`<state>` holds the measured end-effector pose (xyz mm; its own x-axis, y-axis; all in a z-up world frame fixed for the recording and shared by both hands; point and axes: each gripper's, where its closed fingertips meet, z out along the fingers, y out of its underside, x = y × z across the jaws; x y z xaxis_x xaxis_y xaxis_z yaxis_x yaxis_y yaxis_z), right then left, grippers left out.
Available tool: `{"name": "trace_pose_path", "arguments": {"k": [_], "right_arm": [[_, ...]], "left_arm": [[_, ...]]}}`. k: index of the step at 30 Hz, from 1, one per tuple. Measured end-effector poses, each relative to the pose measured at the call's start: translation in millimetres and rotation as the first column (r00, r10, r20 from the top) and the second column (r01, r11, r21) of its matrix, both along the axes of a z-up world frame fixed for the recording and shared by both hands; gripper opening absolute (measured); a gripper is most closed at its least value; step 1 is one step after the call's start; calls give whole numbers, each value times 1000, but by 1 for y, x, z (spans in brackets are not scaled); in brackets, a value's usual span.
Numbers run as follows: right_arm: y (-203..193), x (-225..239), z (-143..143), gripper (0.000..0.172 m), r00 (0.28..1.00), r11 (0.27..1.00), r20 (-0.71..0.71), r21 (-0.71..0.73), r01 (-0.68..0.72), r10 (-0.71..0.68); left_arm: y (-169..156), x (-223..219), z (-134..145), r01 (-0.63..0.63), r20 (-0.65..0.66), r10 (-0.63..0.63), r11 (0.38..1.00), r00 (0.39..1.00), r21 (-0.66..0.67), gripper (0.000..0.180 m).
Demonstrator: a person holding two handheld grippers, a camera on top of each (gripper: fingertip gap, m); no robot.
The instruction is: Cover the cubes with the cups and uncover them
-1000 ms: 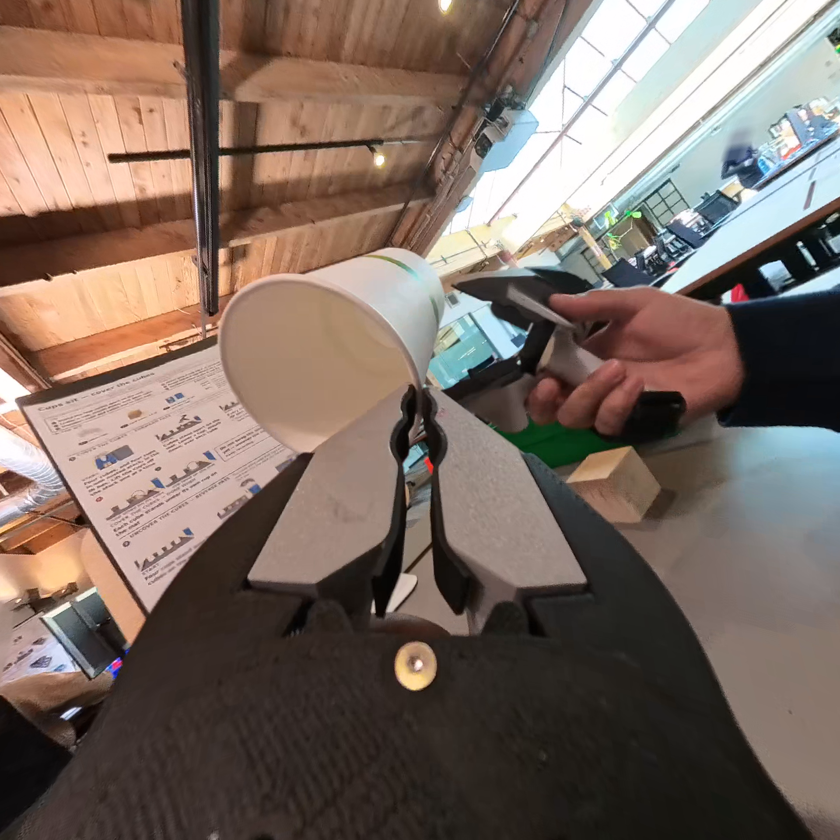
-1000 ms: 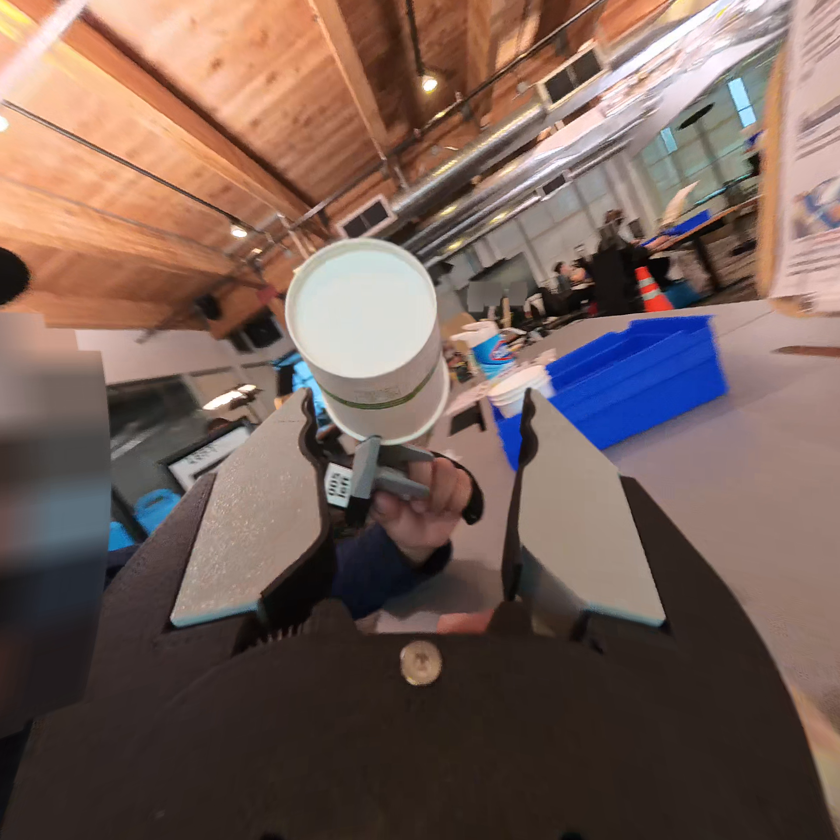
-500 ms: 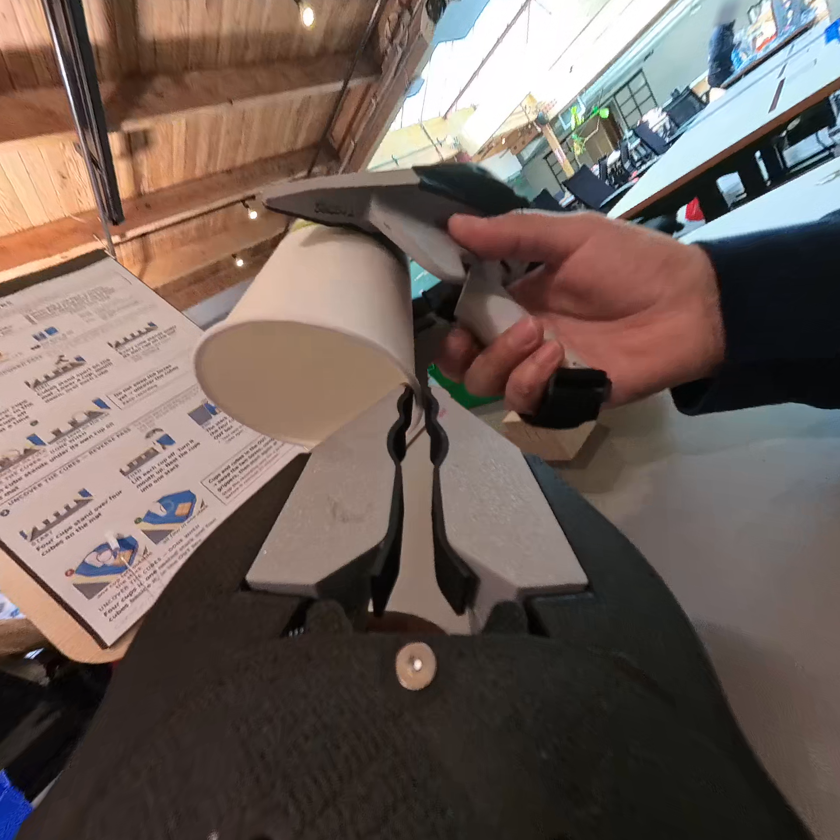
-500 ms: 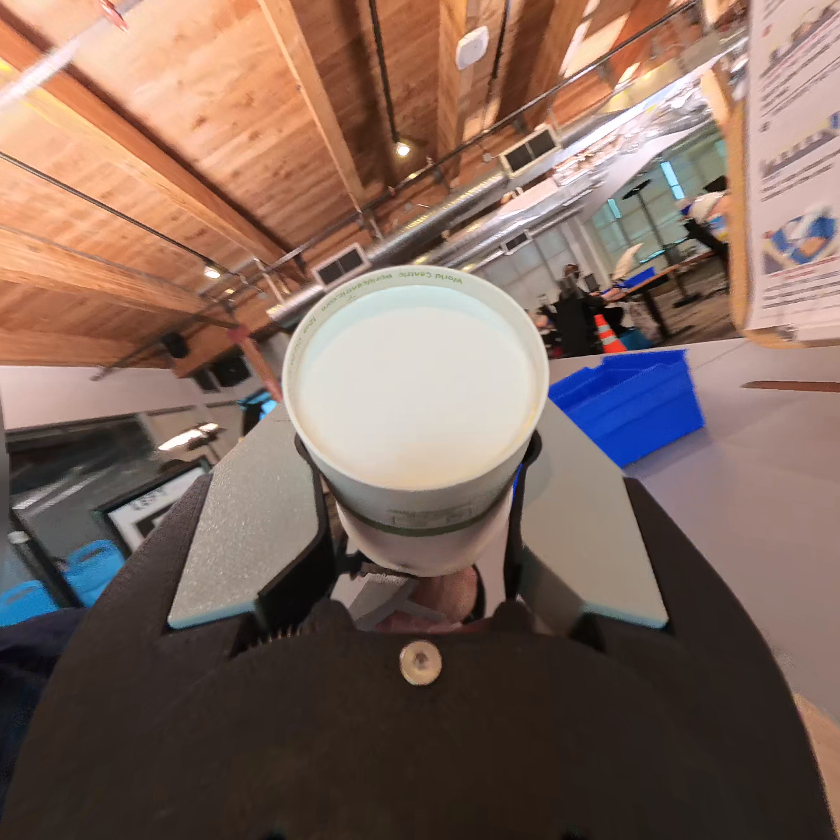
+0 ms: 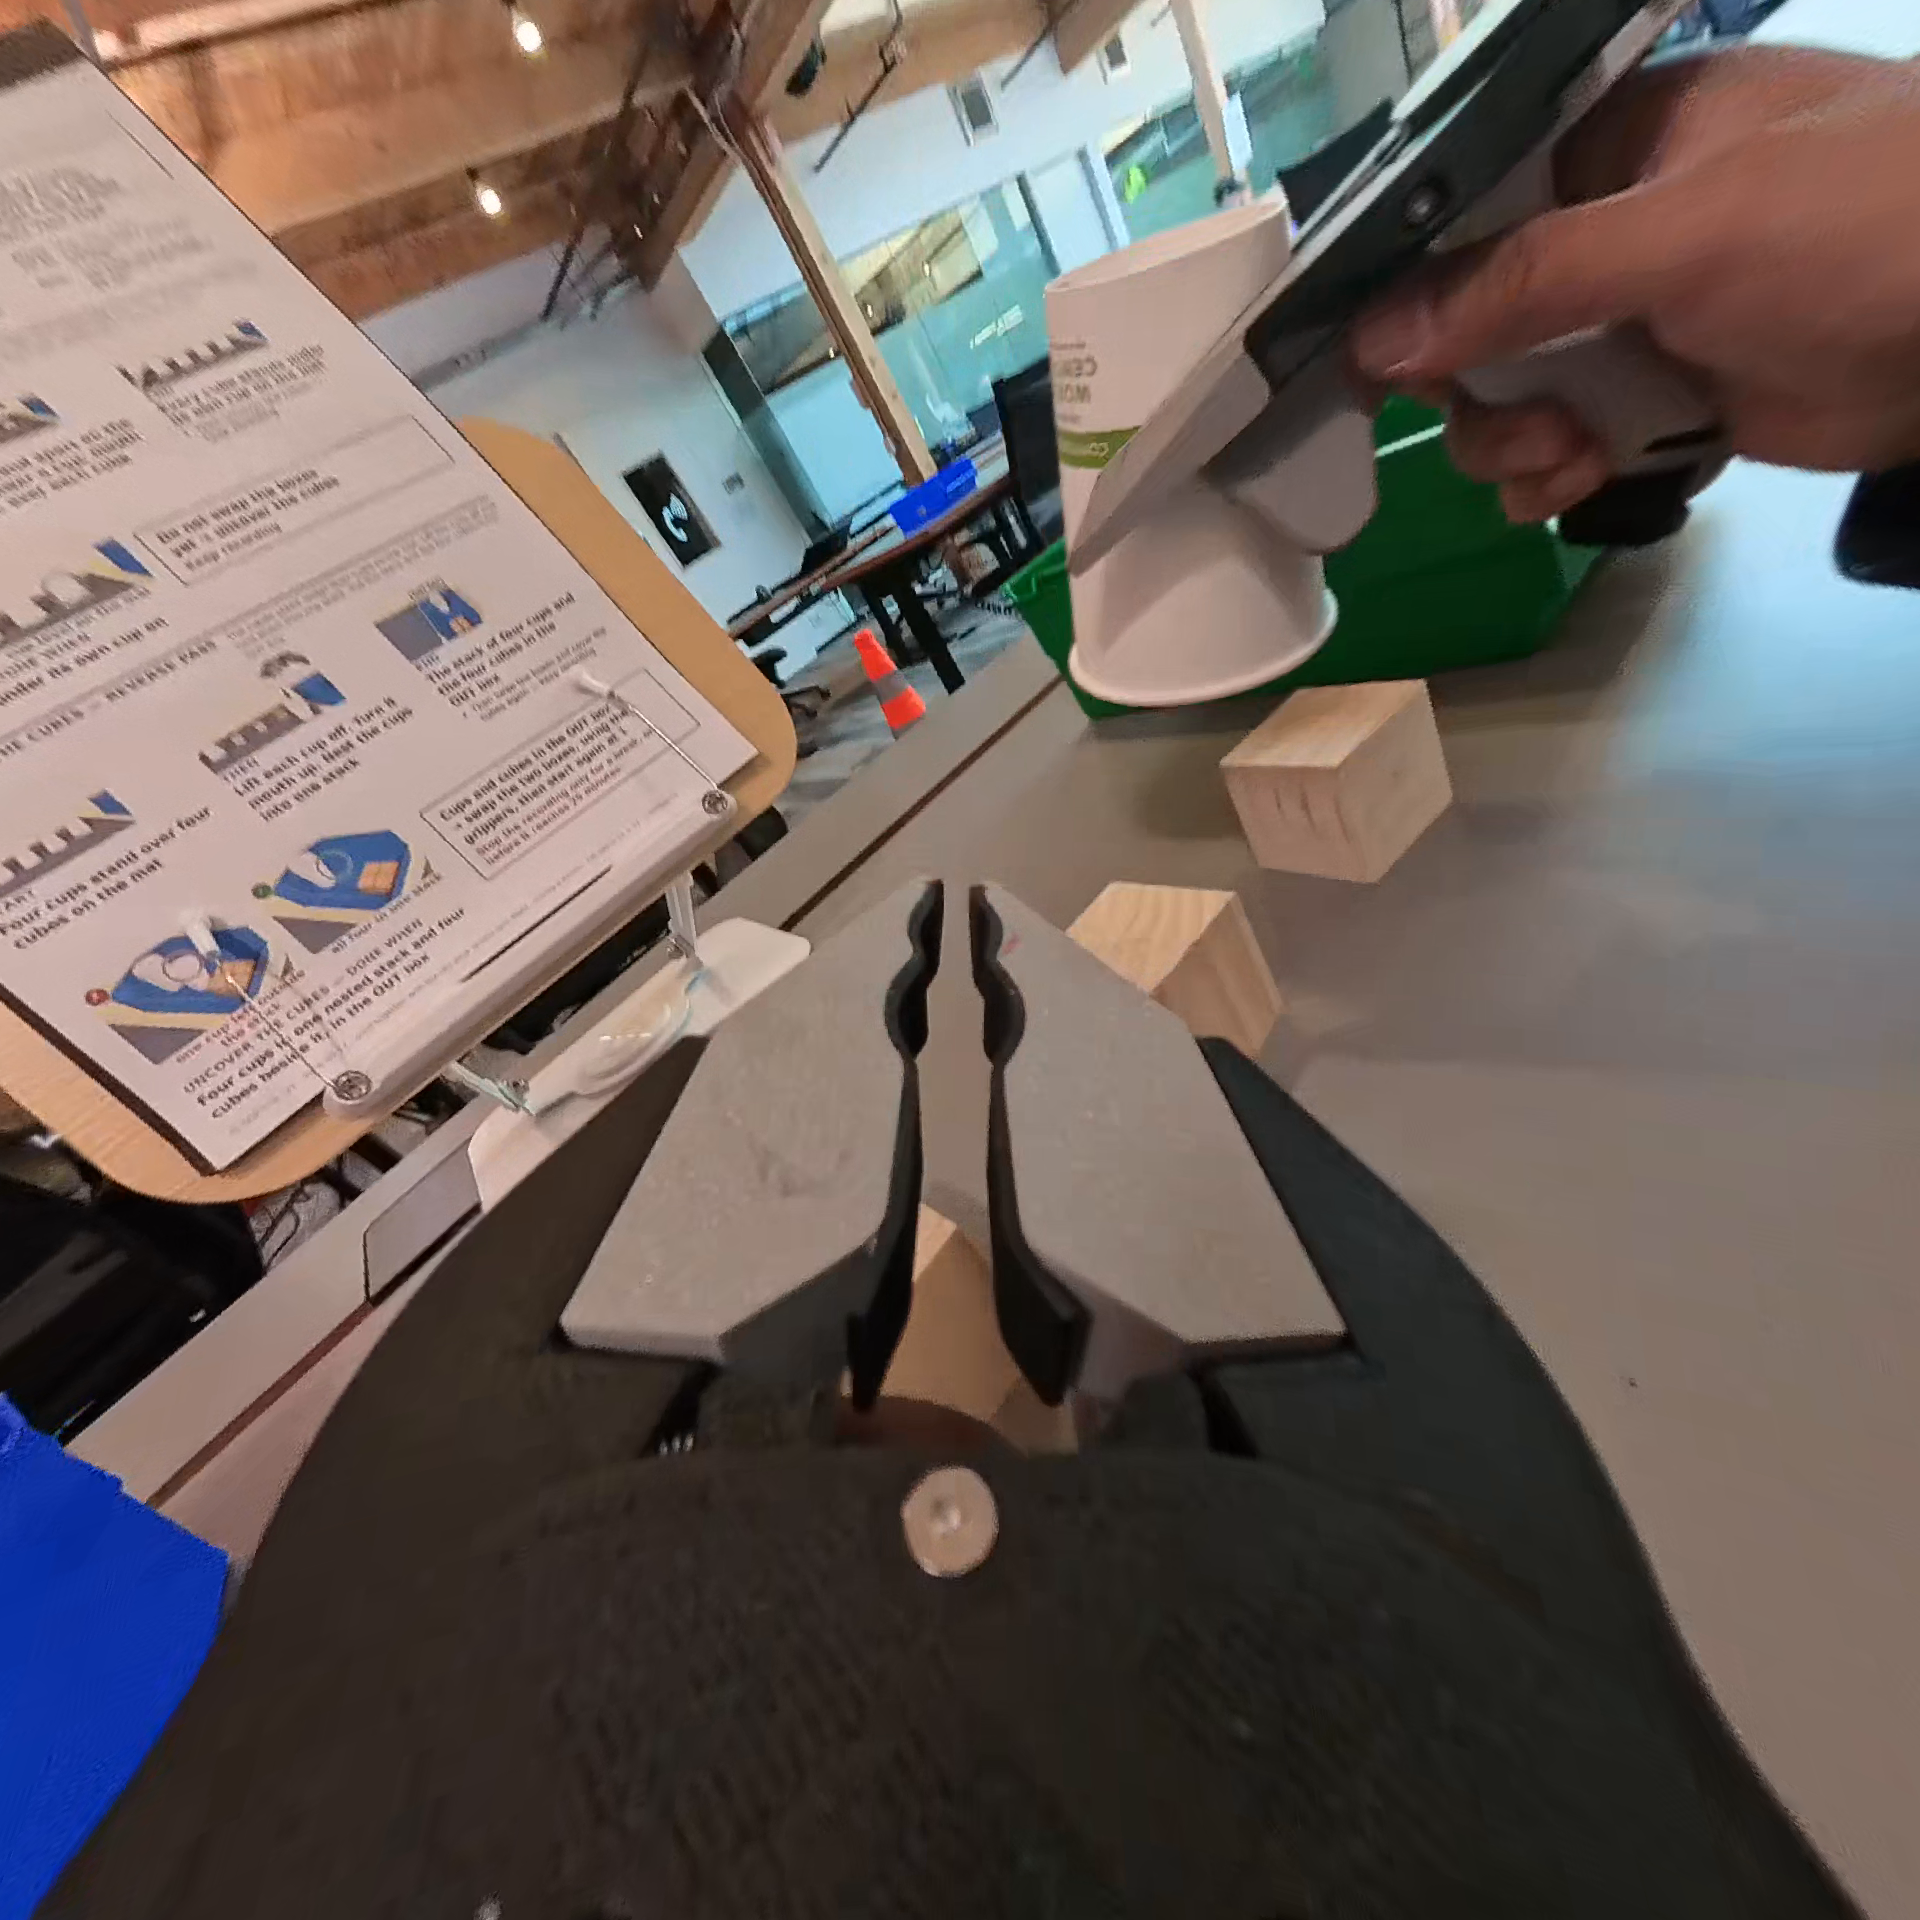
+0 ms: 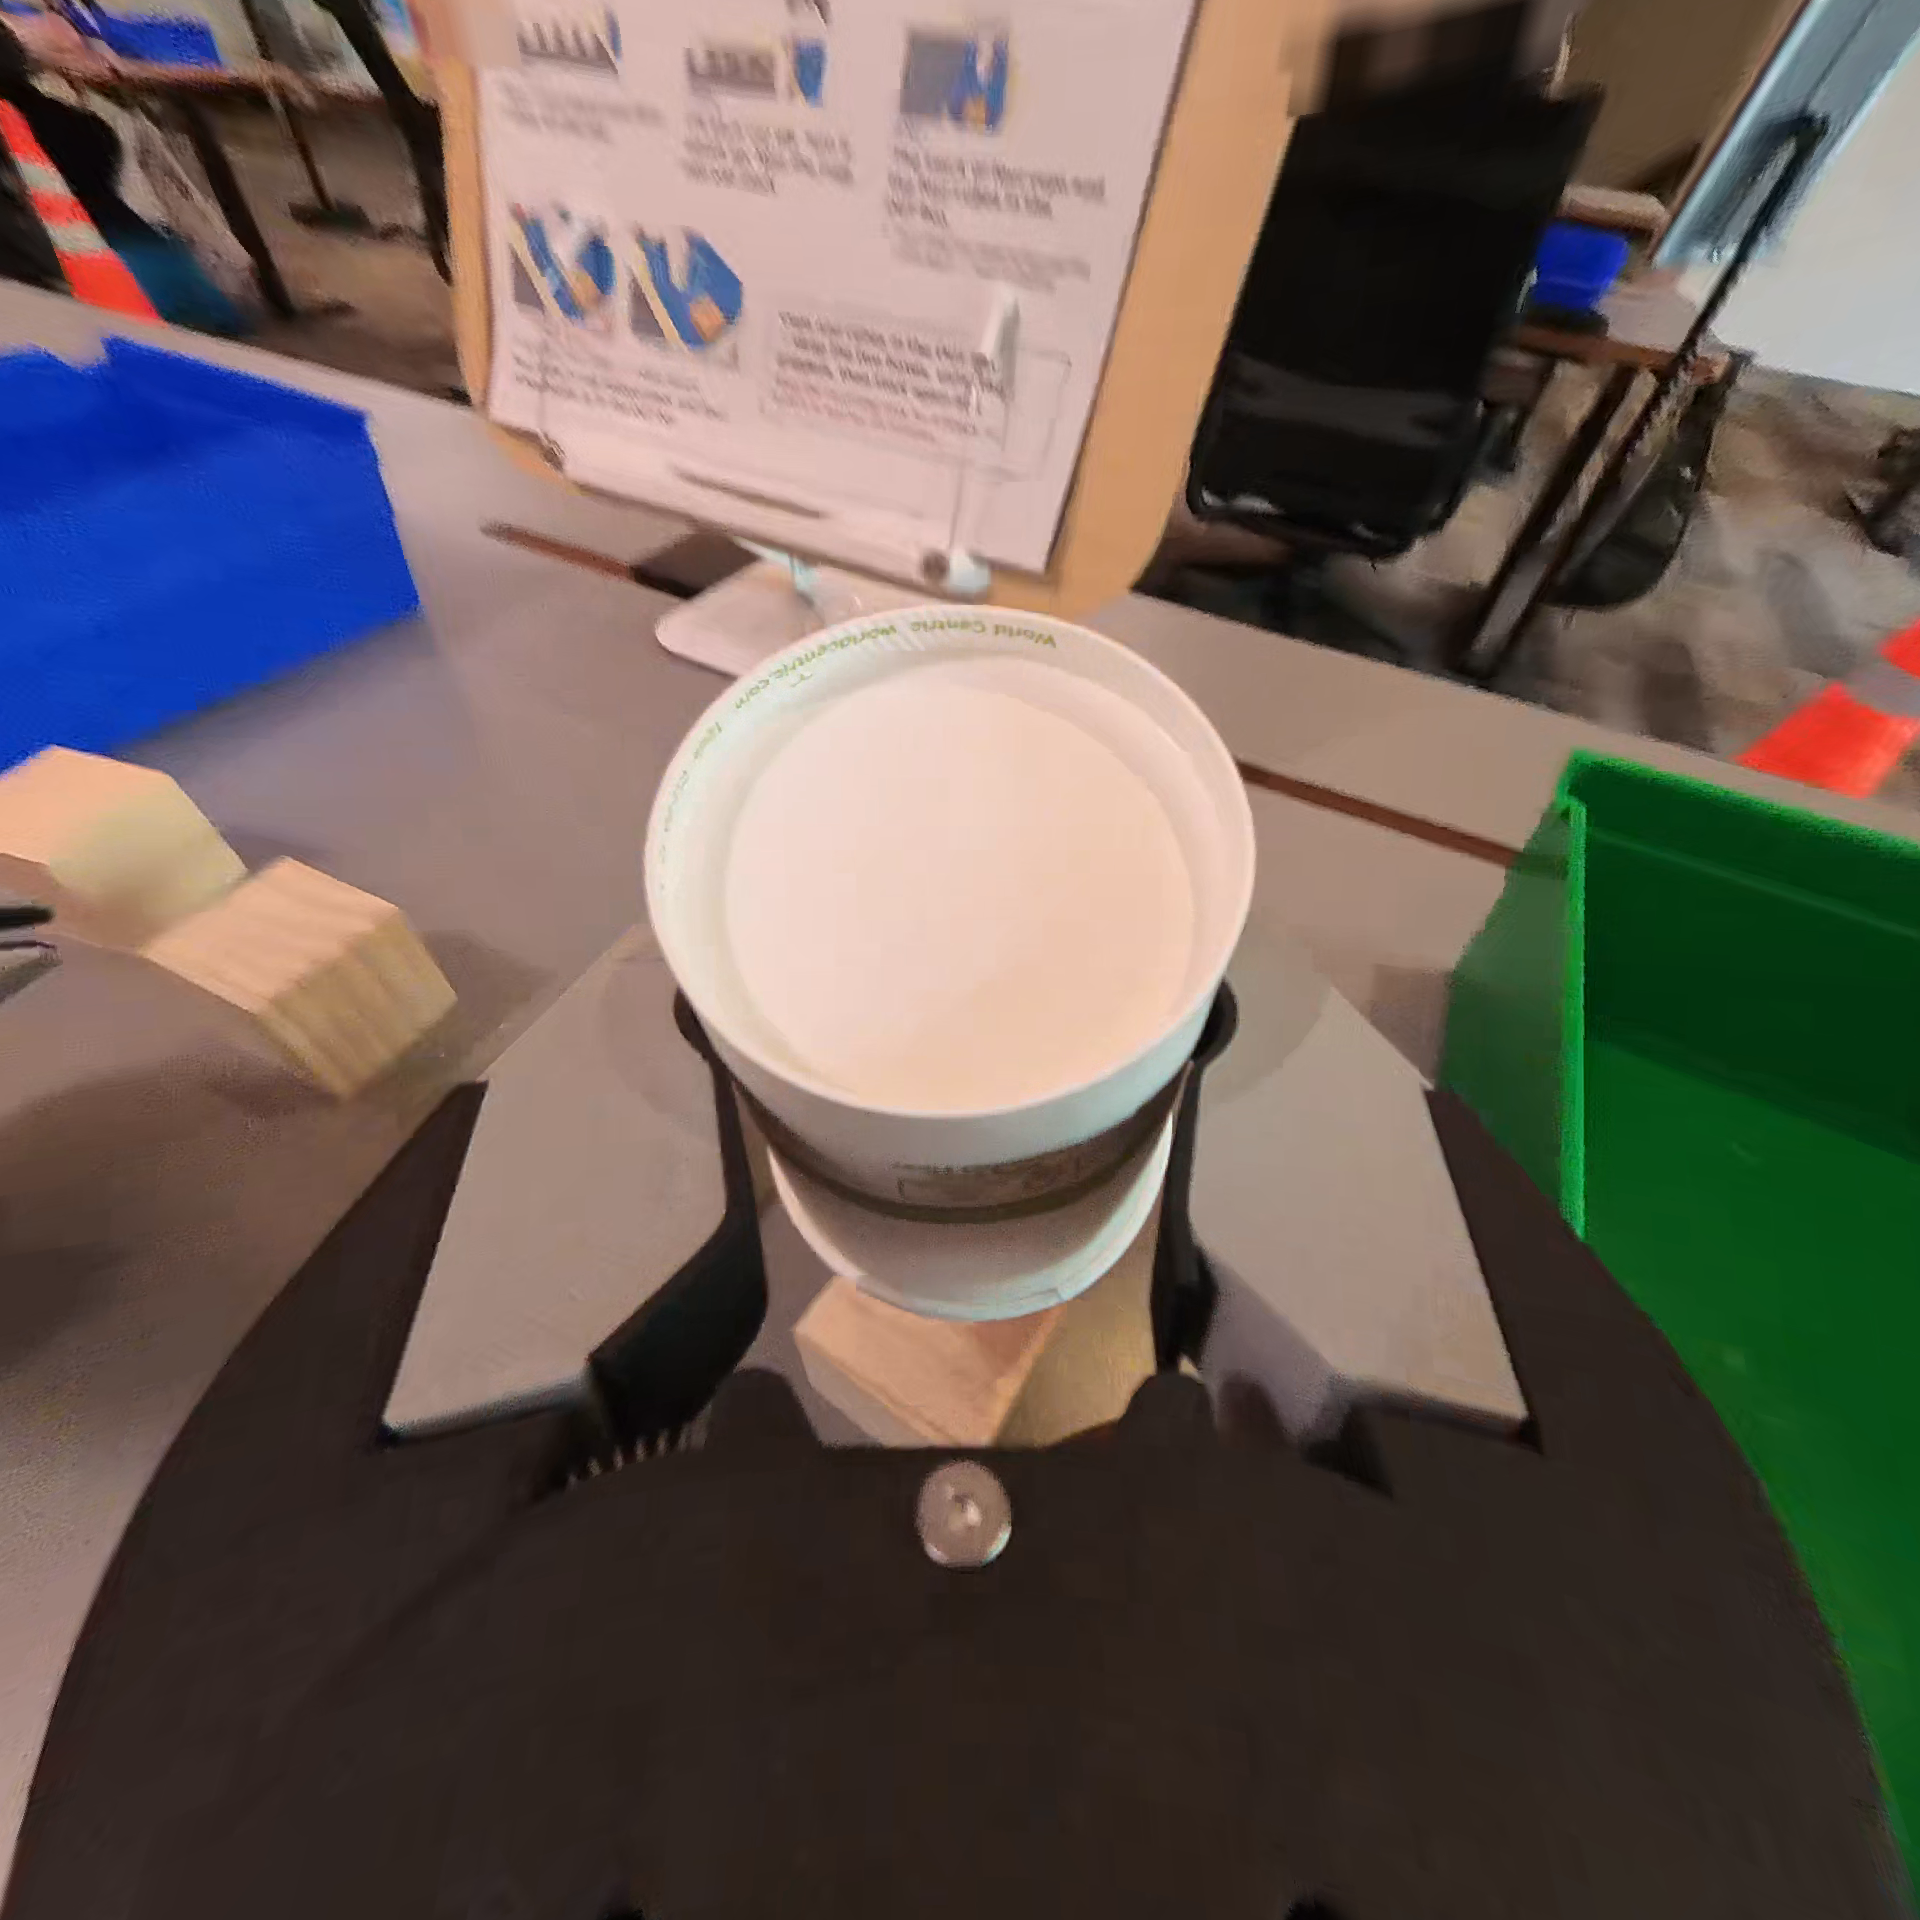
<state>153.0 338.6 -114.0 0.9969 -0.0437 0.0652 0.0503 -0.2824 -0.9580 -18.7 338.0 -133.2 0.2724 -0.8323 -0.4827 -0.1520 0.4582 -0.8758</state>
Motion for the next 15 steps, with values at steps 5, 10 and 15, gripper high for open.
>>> {"name": "trace_pose_path", "arguments": {"k": [5,10,15], "right_arm": [[-6,2,-32,91,1000,990,-14,-137,25,-27],[-9,0,-65,92,999,971,-43,-240,20,-31],[-11,6,-85,93,997,951,-60,-307,30,-51]], "left_arm": [[11,0,-10,-54,-49,53,998,997,-28,4],[24,-5,-12,-98,-54,94,992,994,-85,5],[28,-5,-16,-121,-77,114,989,990,-86,7]]}}
